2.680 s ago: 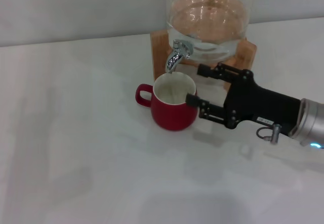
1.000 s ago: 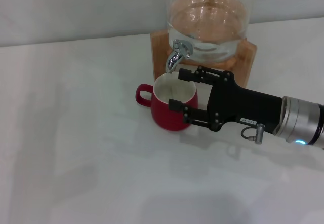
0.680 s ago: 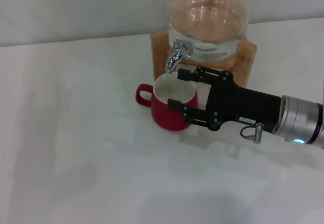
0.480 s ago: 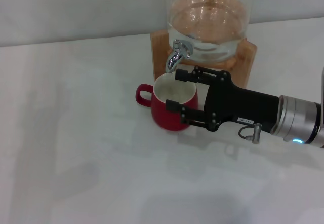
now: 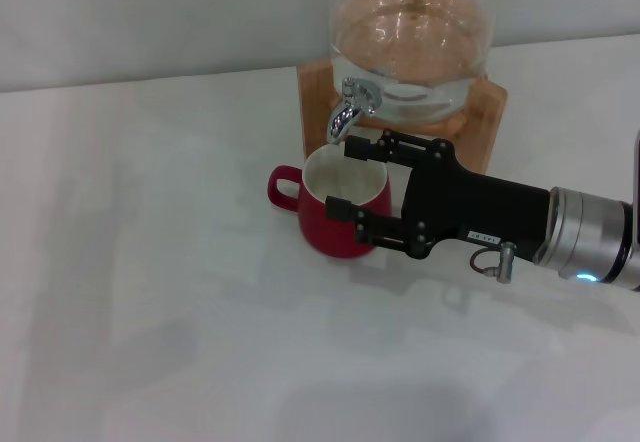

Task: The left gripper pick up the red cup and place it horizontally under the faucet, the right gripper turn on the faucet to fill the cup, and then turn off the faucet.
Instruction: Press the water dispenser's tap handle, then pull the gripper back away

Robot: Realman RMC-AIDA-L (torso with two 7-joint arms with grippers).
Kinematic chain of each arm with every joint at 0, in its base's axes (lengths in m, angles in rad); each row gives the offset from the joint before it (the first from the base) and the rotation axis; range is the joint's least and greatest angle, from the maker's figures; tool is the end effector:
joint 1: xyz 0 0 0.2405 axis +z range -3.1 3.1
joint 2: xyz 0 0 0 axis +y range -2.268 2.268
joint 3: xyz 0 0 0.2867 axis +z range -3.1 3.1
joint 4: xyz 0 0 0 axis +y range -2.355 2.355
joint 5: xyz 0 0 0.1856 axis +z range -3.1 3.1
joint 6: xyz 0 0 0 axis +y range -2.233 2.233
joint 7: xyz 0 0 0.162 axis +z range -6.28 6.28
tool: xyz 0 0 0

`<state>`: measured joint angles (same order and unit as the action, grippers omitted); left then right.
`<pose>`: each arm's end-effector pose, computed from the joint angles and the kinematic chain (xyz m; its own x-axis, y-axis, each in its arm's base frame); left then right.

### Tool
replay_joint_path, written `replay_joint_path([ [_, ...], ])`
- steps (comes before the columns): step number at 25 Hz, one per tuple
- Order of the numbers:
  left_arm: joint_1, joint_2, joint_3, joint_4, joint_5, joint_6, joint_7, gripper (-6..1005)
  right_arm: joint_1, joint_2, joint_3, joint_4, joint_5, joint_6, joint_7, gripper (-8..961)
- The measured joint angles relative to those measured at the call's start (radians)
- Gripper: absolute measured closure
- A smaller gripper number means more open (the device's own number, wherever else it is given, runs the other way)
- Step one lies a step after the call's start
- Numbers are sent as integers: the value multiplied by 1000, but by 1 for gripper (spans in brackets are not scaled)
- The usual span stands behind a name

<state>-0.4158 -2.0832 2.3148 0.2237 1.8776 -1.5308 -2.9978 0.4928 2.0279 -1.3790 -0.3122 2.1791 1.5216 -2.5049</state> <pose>-0.3237 0.3298 0.0591 0.7506 -0.3955 0.5293 0.6433 0.2547 -0.7220 0.2296 0.3163 -0.0465 0.6765 0.1633 -0.7181 -0.2087 -0.8926 -0.3996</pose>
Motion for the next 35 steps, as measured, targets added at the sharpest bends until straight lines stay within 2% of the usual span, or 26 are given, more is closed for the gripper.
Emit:
replay_joint_path([
  [35, -1, 3, 0, -4, 0, -2, 1, 263, 12, 0, -5, 1, 1, -2, 0, 280],
])
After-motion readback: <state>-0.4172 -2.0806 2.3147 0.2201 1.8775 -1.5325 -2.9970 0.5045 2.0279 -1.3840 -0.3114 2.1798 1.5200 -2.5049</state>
